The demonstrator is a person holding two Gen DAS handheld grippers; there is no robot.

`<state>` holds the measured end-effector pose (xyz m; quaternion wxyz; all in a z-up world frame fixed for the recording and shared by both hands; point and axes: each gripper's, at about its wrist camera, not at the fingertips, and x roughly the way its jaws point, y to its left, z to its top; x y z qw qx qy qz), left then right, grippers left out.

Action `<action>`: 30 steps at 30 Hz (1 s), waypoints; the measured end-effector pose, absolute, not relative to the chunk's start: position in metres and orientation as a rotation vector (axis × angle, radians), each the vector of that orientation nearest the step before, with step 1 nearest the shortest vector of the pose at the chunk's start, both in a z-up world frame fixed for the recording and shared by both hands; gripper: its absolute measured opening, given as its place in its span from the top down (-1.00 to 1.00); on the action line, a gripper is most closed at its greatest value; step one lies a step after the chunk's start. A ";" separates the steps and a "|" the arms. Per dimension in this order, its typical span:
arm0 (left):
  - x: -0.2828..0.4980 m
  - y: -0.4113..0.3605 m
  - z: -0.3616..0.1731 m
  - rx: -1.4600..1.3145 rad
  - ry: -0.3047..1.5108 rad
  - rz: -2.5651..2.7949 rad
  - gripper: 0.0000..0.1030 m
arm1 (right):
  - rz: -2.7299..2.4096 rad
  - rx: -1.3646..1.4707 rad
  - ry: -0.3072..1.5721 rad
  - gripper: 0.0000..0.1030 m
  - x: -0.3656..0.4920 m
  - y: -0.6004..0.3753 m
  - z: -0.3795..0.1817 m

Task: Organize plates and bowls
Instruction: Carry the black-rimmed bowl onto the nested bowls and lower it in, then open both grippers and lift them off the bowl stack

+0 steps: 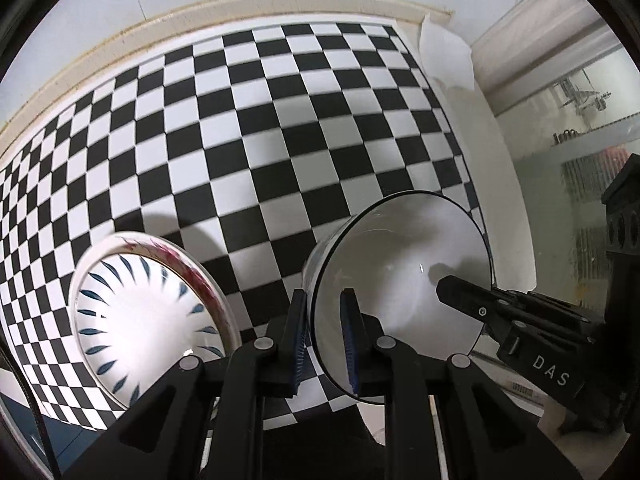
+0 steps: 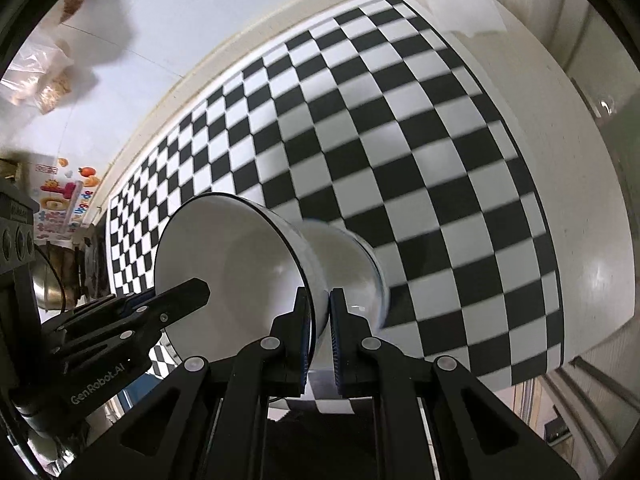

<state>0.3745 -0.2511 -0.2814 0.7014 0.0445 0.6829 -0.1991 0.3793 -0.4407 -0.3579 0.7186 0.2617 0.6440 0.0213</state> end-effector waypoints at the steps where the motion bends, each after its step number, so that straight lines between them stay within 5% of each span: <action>1: 0.373 -0.252 -0.284 0.102 1.526 -0.444 0.72 | 0.043 0.578 1.429 0.79 0.377 -0.442 -0.361; 30: 0.371 -0.268 -0.321 0.199 1.564 -0.383 0.70 | 0.028 0.510 1.565 0.76 0.392 -0.441 -0.398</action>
